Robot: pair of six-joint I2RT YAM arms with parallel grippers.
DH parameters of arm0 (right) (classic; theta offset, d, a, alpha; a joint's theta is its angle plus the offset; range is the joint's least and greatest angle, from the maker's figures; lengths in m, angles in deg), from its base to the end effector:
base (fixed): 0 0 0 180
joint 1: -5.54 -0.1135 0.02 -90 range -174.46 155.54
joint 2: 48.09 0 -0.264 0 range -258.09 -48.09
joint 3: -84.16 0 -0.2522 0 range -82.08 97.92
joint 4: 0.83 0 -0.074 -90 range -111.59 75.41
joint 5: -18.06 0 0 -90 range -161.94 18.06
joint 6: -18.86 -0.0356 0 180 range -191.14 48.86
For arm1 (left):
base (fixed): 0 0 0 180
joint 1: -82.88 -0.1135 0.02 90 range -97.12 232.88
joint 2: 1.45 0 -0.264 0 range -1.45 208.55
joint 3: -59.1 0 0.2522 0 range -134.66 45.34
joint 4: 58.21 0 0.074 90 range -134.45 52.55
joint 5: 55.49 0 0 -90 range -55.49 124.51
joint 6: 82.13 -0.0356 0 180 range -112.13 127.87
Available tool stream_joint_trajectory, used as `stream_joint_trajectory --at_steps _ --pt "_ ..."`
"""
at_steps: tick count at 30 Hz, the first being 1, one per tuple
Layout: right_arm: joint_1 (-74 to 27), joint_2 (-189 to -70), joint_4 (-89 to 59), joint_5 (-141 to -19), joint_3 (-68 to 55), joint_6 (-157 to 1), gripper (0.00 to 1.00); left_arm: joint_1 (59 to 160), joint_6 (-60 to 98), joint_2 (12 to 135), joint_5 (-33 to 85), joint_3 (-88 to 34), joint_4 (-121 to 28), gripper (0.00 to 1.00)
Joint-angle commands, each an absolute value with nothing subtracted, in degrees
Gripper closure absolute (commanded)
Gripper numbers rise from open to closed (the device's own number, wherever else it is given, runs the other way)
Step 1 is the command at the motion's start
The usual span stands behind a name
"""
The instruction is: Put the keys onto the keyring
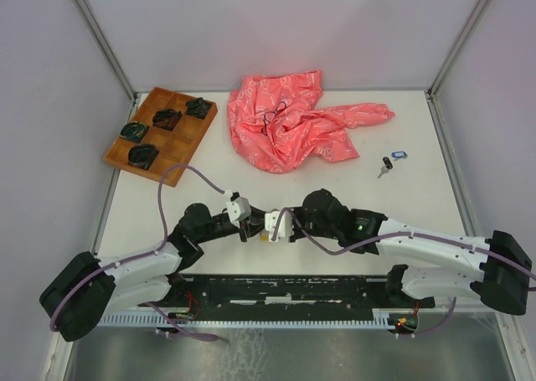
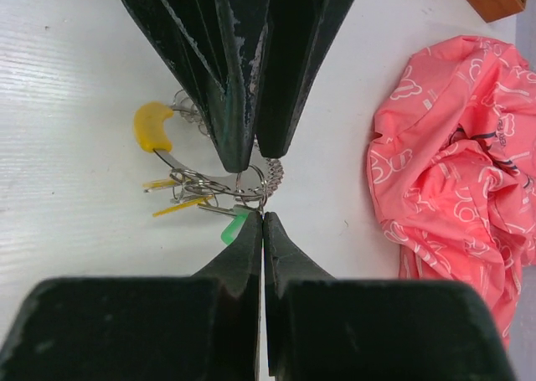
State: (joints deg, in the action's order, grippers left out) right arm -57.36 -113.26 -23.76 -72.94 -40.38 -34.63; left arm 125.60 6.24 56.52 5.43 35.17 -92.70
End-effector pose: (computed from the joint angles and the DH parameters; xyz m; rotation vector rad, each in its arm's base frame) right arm 0.1133 0.2228 0.2514 -1.6497 1.3853 0.2873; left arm 0.1308 -0.1444 0.1970 0.9867 1.3177 -0.9502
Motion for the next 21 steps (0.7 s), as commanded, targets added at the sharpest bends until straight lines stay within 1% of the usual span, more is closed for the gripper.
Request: stream_joint_trajectory --at_steps 1,3,6,12,14,17,21 --pt "-57.9 -114.3 -27.9 -74.2 -36.3 -31.6 0.99 125.3 1.5 56.6 2.2 32.4 -90.0 0.71" --pt "-58.1 -114.5 -28.5 -74.3 -35.9 -31.2 0.99 125.3 1.2 57.0 1.4 31.7 -89.0 0.69" --pt "-58.2 -114.8 -29.0 -74.7 -35.4 -30.8 0.99 125.3 1.1 57.9 0.8 31.0 -88.8 0.64" --pt "-58.4 -114.9 -29.1 -75.4 -35.1 -30.3 0.99 125.3 0.0 59.6 0.4 29.6 -88.0 0.62" --pt "-58.4 -114.9 -29.1 -75.3 -35.1 -30.2 0.99 125.3 -0.1 60.7 -1.1 28.9 -87.4 0.62" --pt "-58.4 -114.7 -28.5 -75.2 -35.3 -30.3 0.99 125.3 0.1 63.1 -4.0 28.3 -87.7 0.59" --pt "-58.4 -114.2 -27.3 -75.6 -35.8 -30.0 0.99 125.3 -0.4 65.5 -4.2 27.8 -88.3 0.59"
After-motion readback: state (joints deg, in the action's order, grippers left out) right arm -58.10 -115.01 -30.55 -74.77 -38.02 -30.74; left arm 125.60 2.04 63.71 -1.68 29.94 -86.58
